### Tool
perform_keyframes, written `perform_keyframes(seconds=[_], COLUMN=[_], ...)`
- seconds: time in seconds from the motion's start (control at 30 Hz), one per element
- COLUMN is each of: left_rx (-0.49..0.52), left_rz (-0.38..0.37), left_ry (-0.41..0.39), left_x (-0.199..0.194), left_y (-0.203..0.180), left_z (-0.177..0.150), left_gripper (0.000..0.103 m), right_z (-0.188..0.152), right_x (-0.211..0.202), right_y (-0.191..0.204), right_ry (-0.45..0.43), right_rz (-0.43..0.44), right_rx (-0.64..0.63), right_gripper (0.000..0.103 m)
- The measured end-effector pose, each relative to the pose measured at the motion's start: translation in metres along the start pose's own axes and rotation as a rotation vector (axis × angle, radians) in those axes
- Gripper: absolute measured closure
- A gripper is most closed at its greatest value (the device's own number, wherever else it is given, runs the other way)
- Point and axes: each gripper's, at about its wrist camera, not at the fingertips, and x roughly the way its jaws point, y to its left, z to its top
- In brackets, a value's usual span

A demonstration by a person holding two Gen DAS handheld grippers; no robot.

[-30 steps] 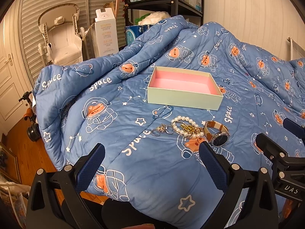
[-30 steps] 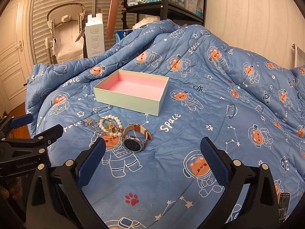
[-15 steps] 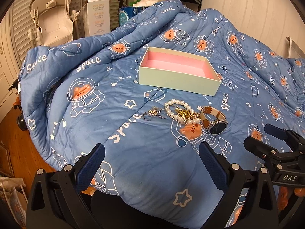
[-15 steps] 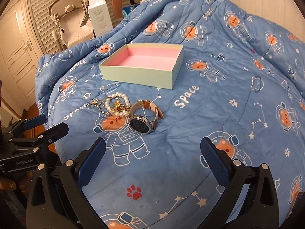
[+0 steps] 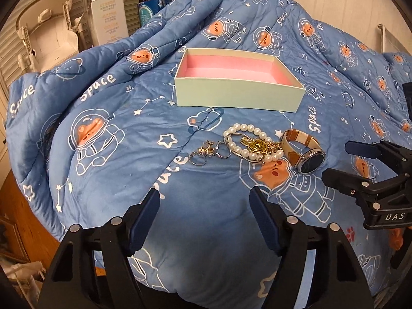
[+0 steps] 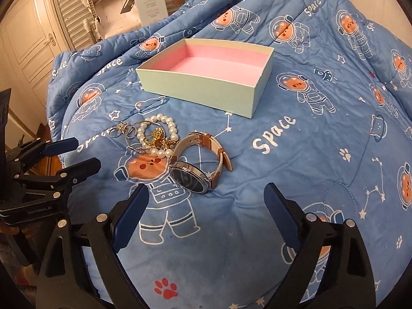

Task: Organize jewelry
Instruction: 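Close the right gripper on the tan-strap watch while the left gripper moves to a silver ring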

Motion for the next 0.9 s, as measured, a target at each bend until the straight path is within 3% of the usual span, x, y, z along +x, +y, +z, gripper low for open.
perform_keyframes(seconds=[0.17, 0.47, 0.53, 0.63, 0.73, 0.8, 0.87, 0.9], left_rx=[-0.027, 0.065, 0.078, 0.06, 0.098, 0.103, 0.113, 0.121], left_rz=[-0.003, 0.014, 0.027, -0.014, -0.004, -0.002, -0.011, -0.01], left_ry=[-0.015, -0.017, 0.006, 0.047, 0.03, 0.023, 0.018, 0.017], left_x=[0.01, 0.025, 0.03, 0.037, 0.039, 0.041, 0.041, 0.042], left_y=[0.014, 0.009, 0.01, 0.014, 0.01, 0.012, 0.013, 0.013], left_z=[0.008, 0.01, 0.012, 0.018, 0.021, 0.023, 0.025, 0.026], left_gripper=[0.031, 0.019, 0.019, 0.019, 0.019, 0.022, 0.04, 0.044], right_z=[0.005, 0.013, 0.014, 0.015, 0.016, 0.017, 0.016, 0.016], right_x=[0.014, 0.037, 0.04, 0.044, 0.045, 0.045, 0.045, 0.045], right_y=[0.003, 0.006, 0.008, 0.009, 0.01, 0.01, 0.009, 0.009], right_ry=[0.012, 0.043, 0.049, 0.055, 0.056, 0.055, 0.054, 0.054], right_rz=[0.002, -0.003, -0.013, -0.017, -0.022, -0.02, -0.016, -0.014], right_rx=[-0.037, -0.037, -0.042, -0.036, -0.039, -0.04, -0.036, -0.034], right_gripper=[0.017, 0.034, 0.04, 0.041, 0.044, 0.046, 0.047, 0.047])
